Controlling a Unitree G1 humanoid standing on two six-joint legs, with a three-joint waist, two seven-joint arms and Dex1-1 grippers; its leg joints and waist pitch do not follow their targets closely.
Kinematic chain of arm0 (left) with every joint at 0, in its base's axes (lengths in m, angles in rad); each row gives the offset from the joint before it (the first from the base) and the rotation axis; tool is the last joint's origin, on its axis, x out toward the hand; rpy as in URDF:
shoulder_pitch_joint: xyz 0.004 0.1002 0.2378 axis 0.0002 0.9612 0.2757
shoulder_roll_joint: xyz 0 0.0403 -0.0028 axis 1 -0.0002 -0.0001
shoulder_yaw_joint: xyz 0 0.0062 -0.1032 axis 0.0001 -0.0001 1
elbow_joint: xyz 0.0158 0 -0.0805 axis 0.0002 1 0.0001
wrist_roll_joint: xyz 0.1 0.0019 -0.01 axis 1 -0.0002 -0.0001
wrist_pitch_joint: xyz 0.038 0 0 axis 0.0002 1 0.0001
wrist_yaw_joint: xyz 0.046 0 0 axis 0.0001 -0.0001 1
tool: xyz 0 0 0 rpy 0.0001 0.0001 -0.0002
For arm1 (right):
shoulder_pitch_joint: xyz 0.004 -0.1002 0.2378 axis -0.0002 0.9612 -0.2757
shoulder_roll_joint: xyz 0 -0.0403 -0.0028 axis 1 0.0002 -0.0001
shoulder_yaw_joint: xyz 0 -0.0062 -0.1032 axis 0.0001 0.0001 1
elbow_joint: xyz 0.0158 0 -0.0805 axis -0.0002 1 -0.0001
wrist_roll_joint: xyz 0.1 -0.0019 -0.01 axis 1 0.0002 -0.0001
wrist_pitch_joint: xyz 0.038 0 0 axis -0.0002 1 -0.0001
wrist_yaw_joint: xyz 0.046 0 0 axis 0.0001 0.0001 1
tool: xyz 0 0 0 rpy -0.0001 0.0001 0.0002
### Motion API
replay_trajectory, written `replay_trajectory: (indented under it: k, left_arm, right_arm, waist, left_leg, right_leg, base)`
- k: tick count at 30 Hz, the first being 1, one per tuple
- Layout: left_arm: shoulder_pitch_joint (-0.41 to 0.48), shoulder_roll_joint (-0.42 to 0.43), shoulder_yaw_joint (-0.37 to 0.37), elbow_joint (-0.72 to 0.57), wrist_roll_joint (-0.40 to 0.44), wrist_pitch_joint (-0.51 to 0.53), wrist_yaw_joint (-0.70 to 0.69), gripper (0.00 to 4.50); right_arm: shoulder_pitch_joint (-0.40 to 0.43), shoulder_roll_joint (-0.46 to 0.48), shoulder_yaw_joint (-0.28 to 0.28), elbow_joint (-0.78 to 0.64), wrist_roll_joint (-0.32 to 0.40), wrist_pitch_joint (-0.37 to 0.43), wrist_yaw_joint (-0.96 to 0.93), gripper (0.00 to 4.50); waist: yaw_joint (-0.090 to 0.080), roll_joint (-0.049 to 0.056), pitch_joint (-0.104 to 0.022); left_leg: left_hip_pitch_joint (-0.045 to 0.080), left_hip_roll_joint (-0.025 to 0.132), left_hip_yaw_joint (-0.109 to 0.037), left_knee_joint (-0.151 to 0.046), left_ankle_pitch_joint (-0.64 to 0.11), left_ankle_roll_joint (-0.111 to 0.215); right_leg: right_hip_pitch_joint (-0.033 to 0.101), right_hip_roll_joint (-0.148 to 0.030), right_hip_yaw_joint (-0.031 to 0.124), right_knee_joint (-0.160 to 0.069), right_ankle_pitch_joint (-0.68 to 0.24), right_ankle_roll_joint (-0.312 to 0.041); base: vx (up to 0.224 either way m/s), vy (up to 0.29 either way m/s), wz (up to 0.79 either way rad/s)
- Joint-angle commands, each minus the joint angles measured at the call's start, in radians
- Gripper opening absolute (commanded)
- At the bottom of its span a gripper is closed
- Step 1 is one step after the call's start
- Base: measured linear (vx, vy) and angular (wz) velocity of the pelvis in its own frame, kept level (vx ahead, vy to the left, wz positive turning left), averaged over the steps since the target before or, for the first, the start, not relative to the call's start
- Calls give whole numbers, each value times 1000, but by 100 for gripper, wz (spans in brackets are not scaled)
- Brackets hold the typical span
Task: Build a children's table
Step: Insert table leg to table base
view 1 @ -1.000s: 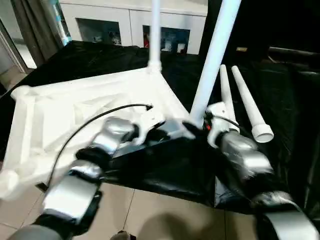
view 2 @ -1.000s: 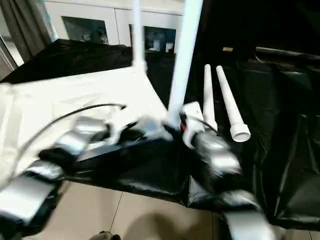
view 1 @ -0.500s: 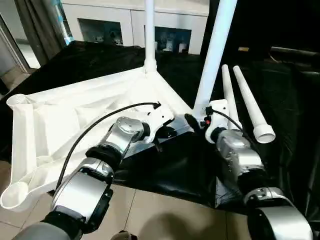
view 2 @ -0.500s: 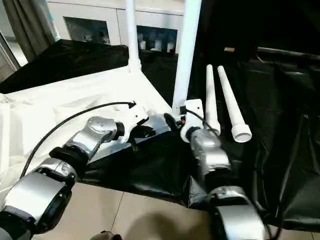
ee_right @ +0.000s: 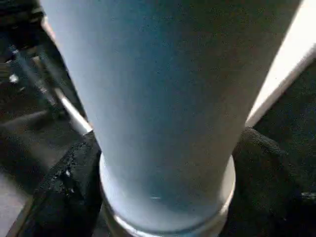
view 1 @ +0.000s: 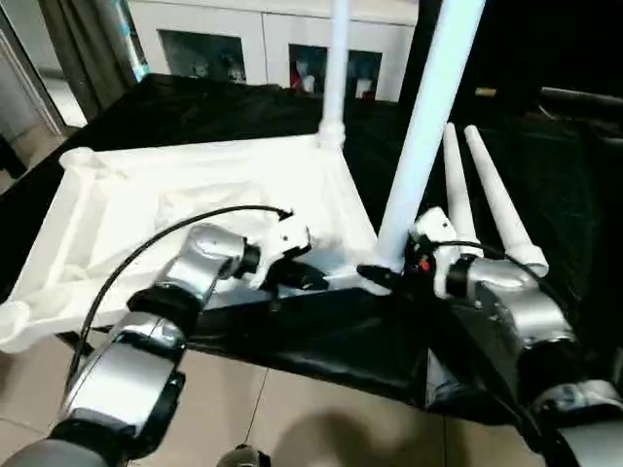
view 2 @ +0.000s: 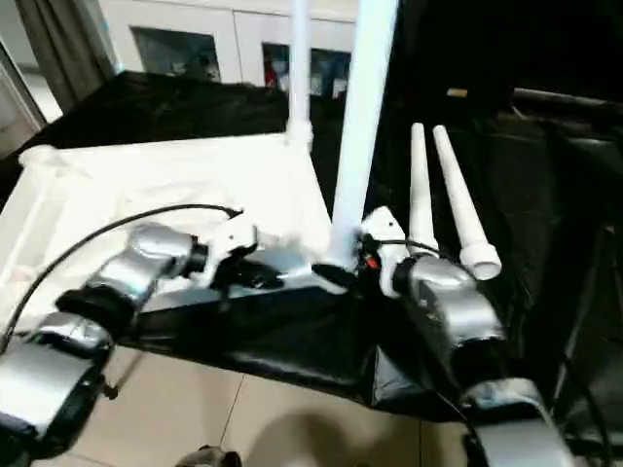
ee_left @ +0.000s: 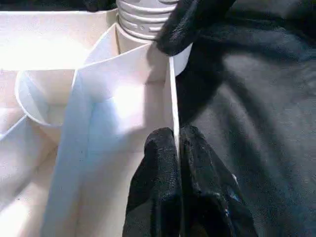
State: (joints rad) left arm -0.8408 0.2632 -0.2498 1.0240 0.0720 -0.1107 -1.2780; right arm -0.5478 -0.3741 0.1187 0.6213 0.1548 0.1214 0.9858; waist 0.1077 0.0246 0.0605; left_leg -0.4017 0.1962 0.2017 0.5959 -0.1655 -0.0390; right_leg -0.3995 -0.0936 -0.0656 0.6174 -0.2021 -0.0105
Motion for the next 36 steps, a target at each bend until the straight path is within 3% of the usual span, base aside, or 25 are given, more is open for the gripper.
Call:
replay_trajectory:
  k: [1,11,14,16,18,21,24,28,31,36]
  left_arm:
    - [3,-3,-5,-27,-17,-24,-83,0]
    - [7,1,4,-41,-29,-18,-78,0]
    - [-6,-17,21,-22,-19,-25,9,0]
    - [-18,-34,32,-5,-10,-21,84,0]
    - [-44,-76,49,25,1,-2,217,0]
    - [-59,-114,56,38,4,6,294,0]
    - [-80,-171,57,56,15,16,403,0]
    - [-91,-205,52,60,16,9,429,0]
    - [-91,-197,52,62,19,0,418,0]
    - [-81,-165,49,64,18,-23,370,0]
  right_arm:
    - [2,-23,-8,-22,-5,14,19,376]
    - [26,4,-6,-56,16,48,4,294]
    - [21,47,-33,-11,-16,40,-130,279]
    - [9,85,-61,32,-33,47,-261,278]
    - [-23,158,-129,116,-33,82,-514,277]
    - [-44,202,-154,167,-31,84,-638,276]
    - [-75,261,-155,226,-35,79,-731,276]
    - [-94,296,-132,243,-67,14,-749,276]
    - [-101,296,-147,235,-51,-20,-729,345]
    - [-103,265,-137,211,-40,-32,-629,387]
  waist:
    - [-1,0,-81]
    - [4,-2,-82]
    - [3,-1,-83]
    - [-2,-1,-82]
    - [-16,-2,-80]
    - [-24,1,-78]
    - [-25,1,-78]
    - [-22,0,-80]
    - [-22,0,-80]
    - [-21,0,-83]
  left_leg:
    - [31,42,-18,-62,-167,83]
    - [32,42,-18,-61,-150,75]
    - [32,42,-19,-62,-147,71]
    - [33,41,-19,-64,-166,52]
    - [36,39,-21,-68,-186,23]
    - [38,36,-19,-69,-199,7]
    - [38,35,-20,-70,-196,1]
    - [32,34,-20,-67,-172,25]
    - [32,33,-20,-66,-169,39]
    - [30,33,-20,-62,-150,62]
  right_leg:
    - [52,-61,37,-56,27,-297]
    - [51,-61,37,-53,38,-291]
    - [49,-61,37,-53,31,-291]
    - [49,-61,37,-56,-5,-285]
    - [47,-62,38,-61,-47,-279]
    - [44,-60,42,-65,-66,-266]
    - [44,-60,43,-67,-67,-257]
    - [49,-61,42,-63,-18,-250]
    - [51,-60,41,-63,-14,-251]
    - [55,-59,39,-58,25,-260]
  base:
    - [0,0,0]
    - [0,0,0]
    - [0,0,0]
    - [0,0,0]
    - [0,0,0]
    - [0,0,0]
    - [0,0,0]
    - [0,0,0]
    - [0,0,0]
    - [0,0,0]
